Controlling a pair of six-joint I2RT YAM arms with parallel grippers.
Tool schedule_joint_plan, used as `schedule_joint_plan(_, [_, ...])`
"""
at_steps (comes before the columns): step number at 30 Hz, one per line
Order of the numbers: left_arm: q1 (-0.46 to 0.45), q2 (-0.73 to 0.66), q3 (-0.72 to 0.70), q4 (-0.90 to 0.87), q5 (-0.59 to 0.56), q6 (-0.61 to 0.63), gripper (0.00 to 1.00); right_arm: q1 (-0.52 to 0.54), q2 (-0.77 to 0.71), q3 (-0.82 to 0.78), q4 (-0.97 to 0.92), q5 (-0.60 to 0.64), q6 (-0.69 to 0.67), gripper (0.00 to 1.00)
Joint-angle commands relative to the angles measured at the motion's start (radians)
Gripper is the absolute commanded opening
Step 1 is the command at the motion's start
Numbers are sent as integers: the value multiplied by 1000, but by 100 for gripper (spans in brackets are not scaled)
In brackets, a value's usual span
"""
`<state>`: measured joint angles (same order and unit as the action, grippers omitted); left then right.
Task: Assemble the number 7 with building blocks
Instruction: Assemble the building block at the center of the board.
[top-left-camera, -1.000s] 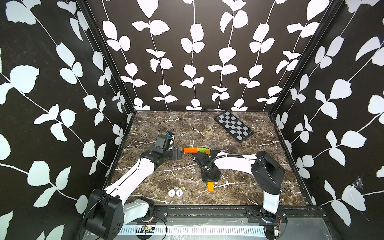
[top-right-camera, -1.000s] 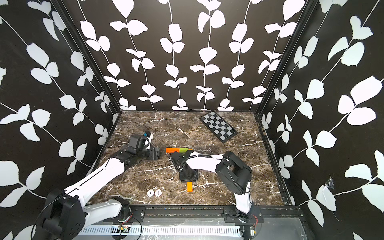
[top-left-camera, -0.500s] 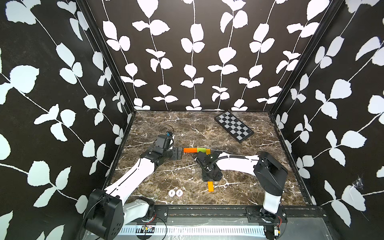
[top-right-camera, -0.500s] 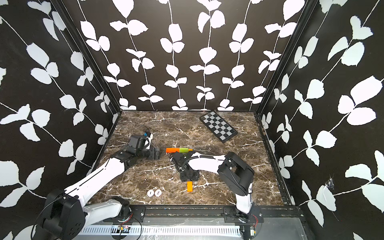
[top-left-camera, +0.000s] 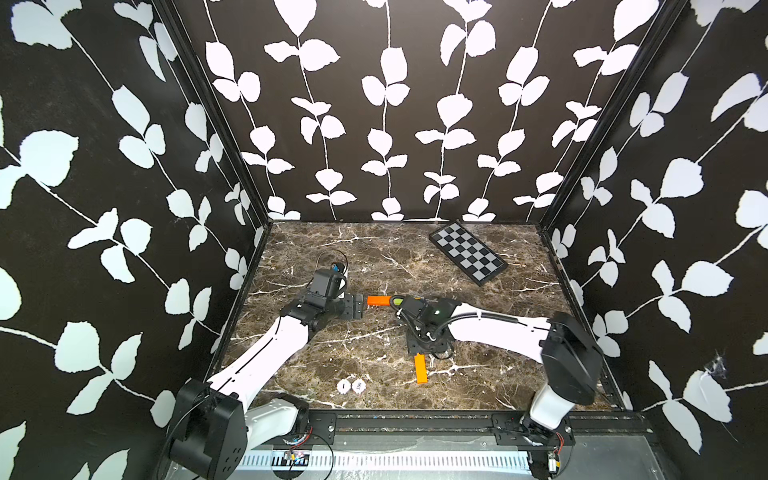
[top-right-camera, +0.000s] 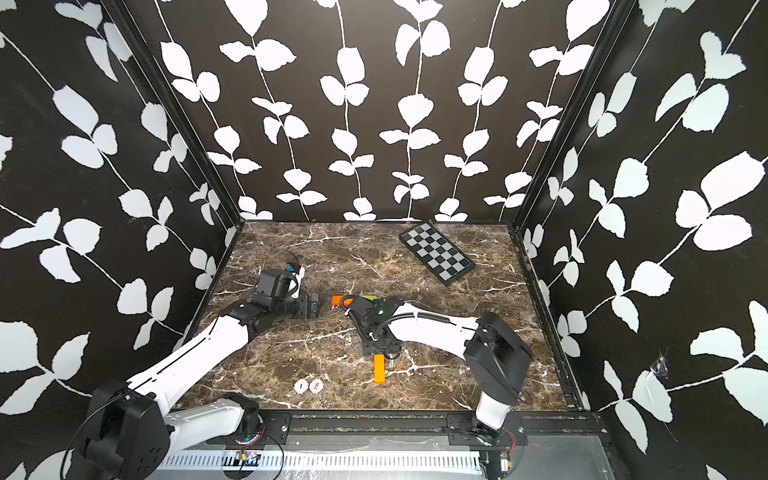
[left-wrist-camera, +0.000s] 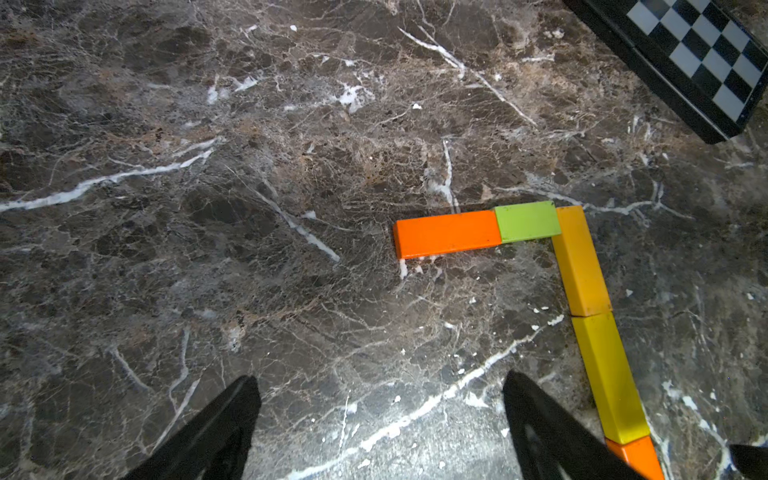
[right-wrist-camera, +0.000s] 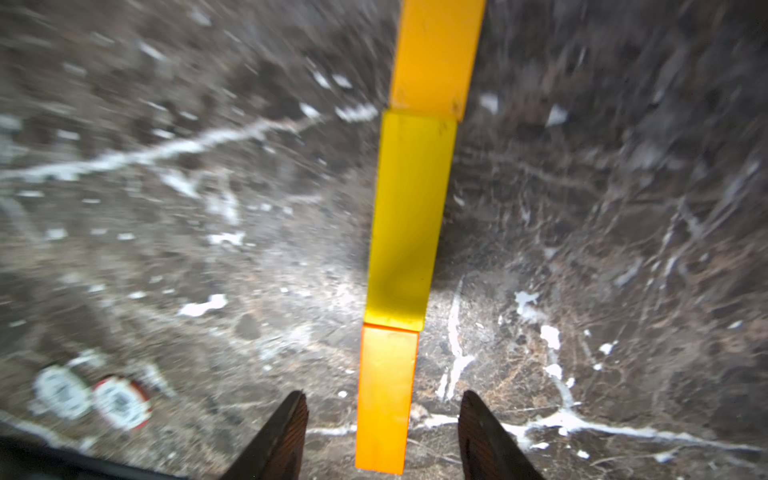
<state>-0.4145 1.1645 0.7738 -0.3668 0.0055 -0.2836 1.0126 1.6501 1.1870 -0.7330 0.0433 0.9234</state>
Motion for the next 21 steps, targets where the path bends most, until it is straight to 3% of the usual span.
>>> schedule_joint_plan(1, [-1, -8, 33, -22, -7, -2, 94, 5, -41, 11, 21, 86, -57, 58])
schedule_joint_plan(8, [-3, 13, 44, -15, 16, -15, 93, -24, -172, -11, 16, 252, -147, 61])
schedule_joint_plan(17, [-5, 10, 42, -10, 20, -31, 93, -131, -340, -175, 134, 279, -213, 61])
schedule_joint_plan(21, [-23, -13, 30, 27, 14, -33, 94, -132, -440, -217, 181, 377, -331, 72])
